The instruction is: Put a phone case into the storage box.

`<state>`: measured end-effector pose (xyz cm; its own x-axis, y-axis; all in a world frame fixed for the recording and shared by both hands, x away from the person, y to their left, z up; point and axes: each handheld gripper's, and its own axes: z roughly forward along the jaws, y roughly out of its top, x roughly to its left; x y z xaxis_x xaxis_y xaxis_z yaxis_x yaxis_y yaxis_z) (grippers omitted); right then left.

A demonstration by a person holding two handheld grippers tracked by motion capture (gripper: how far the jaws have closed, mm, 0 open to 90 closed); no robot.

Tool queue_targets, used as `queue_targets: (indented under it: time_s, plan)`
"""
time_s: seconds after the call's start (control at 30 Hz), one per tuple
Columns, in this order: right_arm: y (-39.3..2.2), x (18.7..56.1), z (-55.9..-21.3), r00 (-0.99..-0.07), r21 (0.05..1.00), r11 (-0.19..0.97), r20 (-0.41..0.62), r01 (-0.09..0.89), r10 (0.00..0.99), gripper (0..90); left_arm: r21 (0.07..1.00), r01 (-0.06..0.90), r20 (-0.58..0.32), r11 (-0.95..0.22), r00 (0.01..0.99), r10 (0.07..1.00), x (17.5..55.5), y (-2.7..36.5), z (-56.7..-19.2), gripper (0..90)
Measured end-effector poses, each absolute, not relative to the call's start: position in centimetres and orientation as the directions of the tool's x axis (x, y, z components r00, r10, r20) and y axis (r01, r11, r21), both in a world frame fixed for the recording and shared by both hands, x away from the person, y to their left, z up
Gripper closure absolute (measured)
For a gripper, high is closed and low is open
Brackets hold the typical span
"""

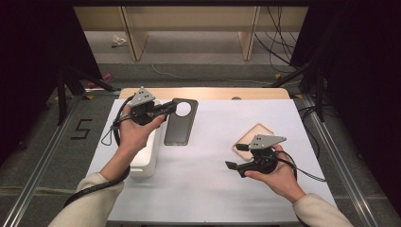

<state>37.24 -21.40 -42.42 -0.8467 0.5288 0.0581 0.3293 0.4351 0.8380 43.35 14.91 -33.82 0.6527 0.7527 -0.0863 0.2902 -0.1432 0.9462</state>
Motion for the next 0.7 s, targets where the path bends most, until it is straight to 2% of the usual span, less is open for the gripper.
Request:
queue_targets:
  time_s: [0.7]
  plan:
    - [-22.1, 36.9, -42.7, -0.838, 0.833, 0.433, 0.063, 0.343, 0.543, 22.4, 0.961, 0.24, -0.047, -0.139, 0.636, 0.77, 44.8, 18.2, -31.9, 81.1]
